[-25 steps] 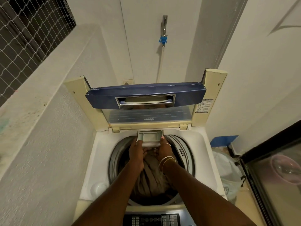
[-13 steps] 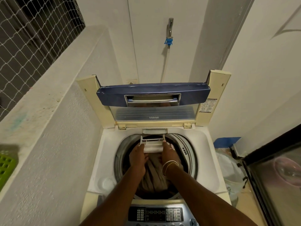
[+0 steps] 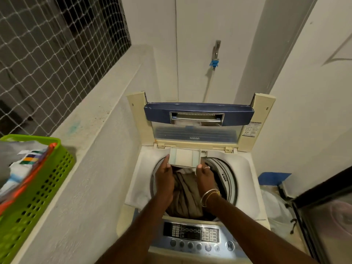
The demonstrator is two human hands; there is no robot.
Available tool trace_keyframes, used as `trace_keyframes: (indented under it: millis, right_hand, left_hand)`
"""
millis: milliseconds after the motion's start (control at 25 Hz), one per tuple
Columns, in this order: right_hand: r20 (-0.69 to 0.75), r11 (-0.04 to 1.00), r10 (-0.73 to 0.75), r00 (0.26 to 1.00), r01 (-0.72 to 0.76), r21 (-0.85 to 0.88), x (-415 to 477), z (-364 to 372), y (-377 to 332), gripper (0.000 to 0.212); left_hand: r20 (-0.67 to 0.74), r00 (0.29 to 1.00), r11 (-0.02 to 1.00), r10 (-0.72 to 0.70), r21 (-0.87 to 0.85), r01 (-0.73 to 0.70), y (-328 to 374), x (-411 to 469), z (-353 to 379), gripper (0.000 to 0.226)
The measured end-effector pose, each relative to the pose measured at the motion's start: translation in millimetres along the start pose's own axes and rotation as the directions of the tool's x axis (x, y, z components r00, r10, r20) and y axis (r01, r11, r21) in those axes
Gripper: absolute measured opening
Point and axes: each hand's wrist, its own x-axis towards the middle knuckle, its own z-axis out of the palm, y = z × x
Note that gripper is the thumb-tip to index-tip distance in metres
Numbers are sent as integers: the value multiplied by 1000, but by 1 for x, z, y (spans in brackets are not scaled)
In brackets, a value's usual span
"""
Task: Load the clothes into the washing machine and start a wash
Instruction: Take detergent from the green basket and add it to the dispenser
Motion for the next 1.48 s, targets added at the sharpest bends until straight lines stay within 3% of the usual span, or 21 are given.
trace_keyframes:
  millis: [120, 280, 600, 760, 880, 1080, 1200, 1480]
  right_hand:
    - [106, 989, -142, 984, 145, -28, -12, -2, -21, 42]
    - [137, 949, -315, 939, 310, 63, -27, 6, -79, 41]
    - [204, 882, -466, 861, 433, 188, -22, 76, -180, 28]
    - [193, 875, -479, 856, 448, 182, -14, 134, -233, 19]
    - [271, 886, -462, 844, 453, 98, -5, 182, -256, 18]
    - [437, 906, -363, 823, 421, -41, 6, 239, -260, 35]
    - [486, 904, -313, 816, 413, -111, 4, 251, -254, 40]
    - [549, 882, -266, 792, 430, -193, 4, 255, -257, 45]
  left_hand:
    - [-99, 985, 984, 142, 125, -129, 19, -16, -20, 39]
    - [-298, 904, 950, 307, 156, -272, 58, -44, -47, 38]
    - [-506, 771, 914, 387, 101, -393, 121, -50, -102, 39]
    - [-569, 719, 902, 398, 98, -421, 137, -39, -131, 44]
    - [-589, 720, 920, 367, 116, -374, 138, -22, -151, 47]
    - [-556, 801, 975, 223, 137, -177, 141, 2, -170, 53]
    - [-534, 832, 982, 152, 174, -68, 142, 10, -177, 55]
    - [-503, 862, 983, 63, 182, 34, 149, 14, -186, 61]
